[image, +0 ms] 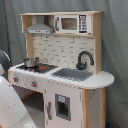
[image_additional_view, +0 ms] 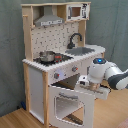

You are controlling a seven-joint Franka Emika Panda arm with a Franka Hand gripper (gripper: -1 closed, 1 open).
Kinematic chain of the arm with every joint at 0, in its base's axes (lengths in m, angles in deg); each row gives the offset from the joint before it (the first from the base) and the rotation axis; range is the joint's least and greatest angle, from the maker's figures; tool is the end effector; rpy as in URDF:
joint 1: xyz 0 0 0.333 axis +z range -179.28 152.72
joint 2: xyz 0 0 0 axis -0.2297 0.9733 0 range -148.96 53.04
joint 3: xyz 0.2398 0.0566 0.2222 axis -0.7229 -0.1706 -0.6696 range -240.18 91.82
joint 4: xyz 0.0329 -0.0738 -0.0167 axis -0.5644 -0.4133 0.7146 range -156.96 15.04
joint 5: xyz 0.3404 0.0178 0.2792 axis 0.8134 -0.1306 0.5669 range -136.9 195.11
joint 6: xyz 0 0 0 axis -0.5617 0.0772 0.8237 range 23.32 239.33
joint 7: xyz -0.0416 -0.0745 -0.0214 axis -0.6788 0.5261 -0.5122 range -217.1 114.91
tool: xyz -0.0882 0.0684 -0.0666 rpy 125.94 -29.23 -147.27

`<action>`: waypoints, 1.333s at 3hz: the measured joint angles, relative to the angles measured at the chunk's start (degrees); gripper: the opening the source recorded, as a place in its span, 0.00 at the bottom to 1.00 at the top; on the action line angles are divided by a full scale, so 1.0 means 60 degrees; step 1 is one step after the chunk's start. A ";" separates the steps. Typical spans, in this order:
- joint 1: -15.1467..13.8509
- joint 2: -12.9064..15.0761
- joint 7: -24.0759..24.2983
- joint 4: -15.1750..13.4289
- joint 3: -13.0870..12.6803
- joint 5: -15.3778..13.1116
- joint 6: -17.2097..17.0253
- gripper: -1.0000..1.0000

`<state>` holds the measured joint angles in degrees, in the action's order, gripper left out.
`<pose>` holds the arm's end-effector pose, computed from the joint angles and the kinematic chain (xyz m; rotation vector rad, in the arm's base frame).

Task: Play with the kitchen

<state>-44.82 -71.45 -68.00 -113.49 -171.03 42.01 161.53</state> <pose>0.2399 0.4996 0.2843 2.3410 1.7628 0.2361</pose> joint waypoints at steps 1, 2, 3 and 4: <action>0.0069 -0.0032 0.0814 0.0450 -0.0134 -0.0008 0.0165 0.00; 0.0040 -0.0305 0.1373 0.0647 -0.0508 -0.0009 0.0267 0.00; 0.0037 -0.0310 0.1405 0.0644 -0.0506 -0.0009 0.0258 1.00; 0.0057 -0.0350 0.1690 0.0640 -0.0194 -0.0030 0.0087 1.00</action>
<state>-44.48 -73.56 -57.86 -109.64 -172.19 41.83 162.05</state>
